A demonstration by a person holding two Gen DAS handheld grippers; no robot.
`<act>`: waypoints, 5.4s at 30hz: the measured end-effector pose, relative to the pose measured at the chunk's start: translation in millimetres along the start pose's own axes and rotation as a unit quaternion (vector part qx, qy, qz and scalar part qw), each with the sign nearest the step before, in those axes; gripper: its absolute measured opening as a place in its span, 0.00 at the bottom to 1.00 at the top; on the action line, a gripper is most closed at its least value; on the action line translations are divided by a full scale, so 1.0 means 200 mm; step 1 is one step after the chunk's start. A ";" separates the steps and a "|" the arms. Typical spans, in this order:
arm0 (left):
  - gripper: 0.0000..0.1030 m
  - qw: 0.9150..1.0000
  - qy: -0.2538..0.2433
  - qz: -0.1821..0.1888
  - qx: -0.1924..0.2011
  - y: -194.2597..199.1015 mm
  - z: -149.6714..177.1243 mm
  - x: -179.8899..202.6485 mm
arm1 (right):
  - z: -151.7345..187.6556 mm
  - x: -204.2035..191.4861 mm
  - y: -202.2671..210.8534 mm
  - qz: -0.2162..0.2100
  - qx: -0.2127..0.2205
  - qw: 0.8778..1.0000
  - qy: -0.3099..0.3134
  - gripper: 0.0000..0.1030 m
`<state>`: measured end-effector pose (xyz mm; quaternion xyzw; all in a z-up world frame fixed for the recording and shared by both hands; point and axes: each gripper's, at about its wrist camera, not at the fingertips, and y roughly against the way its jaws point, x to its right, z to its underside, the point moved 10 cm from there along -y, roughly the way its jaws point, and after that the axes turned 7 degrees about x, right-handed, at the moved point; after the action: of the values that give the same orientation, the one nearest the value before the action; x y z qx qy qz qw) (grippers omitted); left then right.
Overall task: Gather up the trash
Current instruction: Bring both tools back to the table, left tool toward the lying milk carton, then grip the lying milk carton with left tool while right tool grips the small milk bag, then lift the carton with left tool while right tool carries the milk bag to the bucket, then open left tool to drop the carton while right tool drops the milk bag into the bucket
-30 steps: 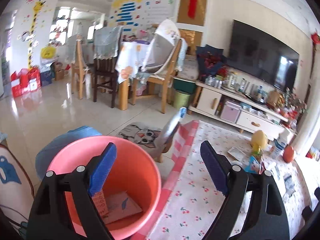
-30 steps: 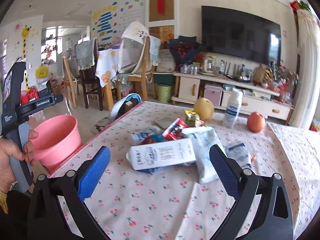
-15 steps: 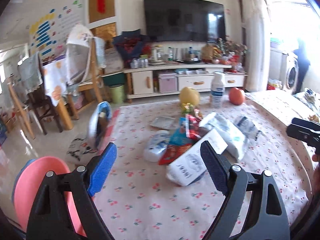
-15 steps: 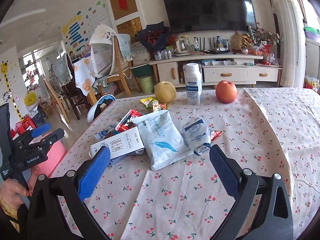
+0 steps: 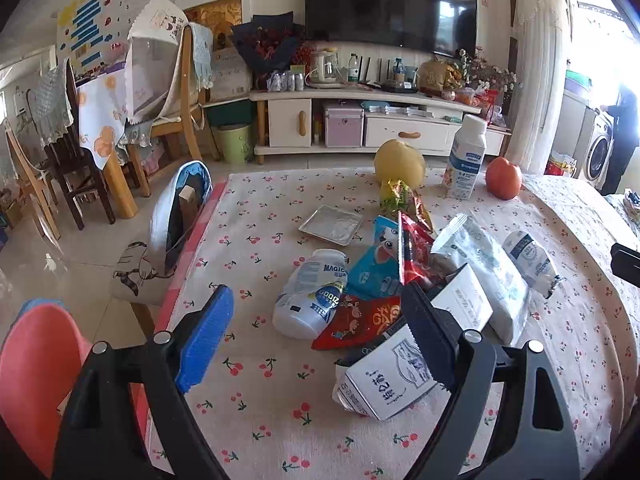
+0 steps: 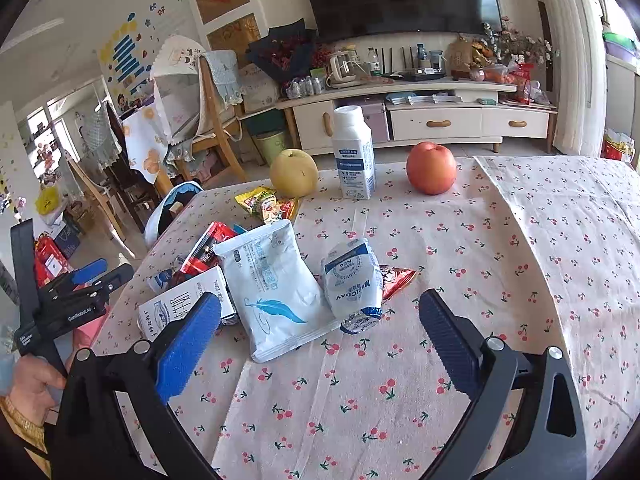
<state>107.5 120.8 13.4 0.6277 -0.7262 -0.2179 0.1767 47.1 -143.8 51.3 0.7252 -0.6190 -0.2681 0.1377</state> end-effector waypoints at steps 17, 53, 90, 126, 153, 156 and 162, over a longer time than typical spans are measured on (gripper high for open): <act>0.77 0.984 -0.118 0.134 -0.018 0.07 0.09 0.40 | 0.06 0.04 -0.34 0.022 -0.079 0.994 0.070 0.95; 0.60 0.972 -0.224 0.031 -0.060 -0.07 0.26 0.47 | 0.18 0.15 -0.45 0.058 -0.123 0.989 0.064 0.51; 0.55 0.994 -0.073 0.072 -0.021 0.19 0.15 0.41 | 0.15 0.06 -0.18 0.035 -0.052 0.997 0.049 0.26; 0.55 0.942 0.276 -0.179 0.069 0.56 0.07 -0.89 | 0.06 -1.44 0.02 -0.273 -0.062 0.960 0.012 0.26; 0.73 0.851 0.444 -0.280 -0.012 0.59 0.49 -1.50 | 0.34 -2.00 -0.27 -0.277 -0.129 0.951 0.047 0.64; 0.77 0.865 0.416 -0.281 0.009 0.60 0.43 -1.46 | 0.33 -1.90 -0.24 -0.243 -0.113 0.961 0.065 0.75; 0.80 0.888 0.353 -0.275 0.102 0.66 0.23 -1.36 | 0.30 -1.68 -0.16 -0.189 -0.079 0.972 0.114 0.86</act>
<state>12.2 408.9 50.0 0.8521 -0.4325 0.0542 0.2896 10.4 197.5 58.4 0.8416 -0.4282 -0.2529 0.2106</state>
